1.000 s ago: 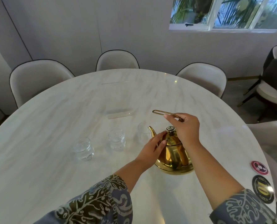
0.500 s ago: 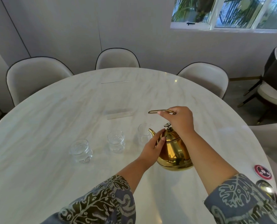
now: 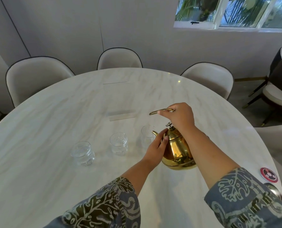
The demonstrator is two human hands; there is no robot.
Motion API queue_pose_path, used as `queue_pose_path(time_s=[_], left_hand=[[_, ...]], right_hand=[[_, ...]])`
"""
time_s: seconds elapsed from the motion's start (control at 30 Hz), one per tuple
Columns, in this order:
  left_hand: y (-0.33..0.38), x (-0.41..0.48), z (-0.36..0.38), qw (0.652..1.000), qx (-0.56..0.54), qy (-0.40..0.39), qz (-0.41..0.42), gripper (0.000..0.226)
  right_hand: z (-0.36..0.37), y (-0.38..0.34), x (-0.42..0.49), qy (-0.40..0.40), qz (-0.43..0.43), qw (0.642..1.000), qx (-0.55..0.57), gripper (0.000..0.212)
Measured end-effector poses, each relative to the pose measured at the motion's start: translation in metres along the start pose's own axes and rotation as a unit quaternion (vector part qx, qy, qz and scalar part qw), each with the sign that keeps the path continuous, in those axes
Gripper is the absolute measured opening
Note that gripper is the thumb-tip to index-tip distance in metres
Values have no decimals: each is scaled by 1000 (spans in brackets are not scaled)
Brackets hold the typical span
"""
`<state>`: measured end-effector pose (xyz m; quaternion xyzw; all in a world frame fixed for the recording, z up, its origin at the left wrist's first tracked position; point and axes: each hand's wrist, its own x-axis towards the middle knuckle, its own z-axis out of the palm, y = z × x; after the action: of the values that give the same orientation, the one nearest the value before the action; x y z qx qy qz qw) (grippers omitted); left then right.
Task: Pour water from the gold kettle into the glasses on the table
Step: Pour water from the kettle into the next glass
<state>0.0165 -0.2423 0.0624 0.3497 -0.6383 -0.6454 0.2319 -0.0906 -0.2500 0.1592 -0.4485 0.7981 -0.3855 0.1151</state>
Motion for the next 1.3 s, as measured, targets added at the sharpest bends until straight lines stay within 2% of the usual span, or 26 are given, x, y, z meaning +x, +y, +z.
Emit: queue_pose_path(time_s=[0.33, 1.3], left_hand=[[7, 1, 1, 1000, -26, 1, -3, 44], [8, 3, 6, 998, -57, 5, -5, 44]], right_hand=[[-2, -8, 5, -12, -24, 999, -40, 38], [-7, -21, 7, -41, -20, 996, -82, 43]])
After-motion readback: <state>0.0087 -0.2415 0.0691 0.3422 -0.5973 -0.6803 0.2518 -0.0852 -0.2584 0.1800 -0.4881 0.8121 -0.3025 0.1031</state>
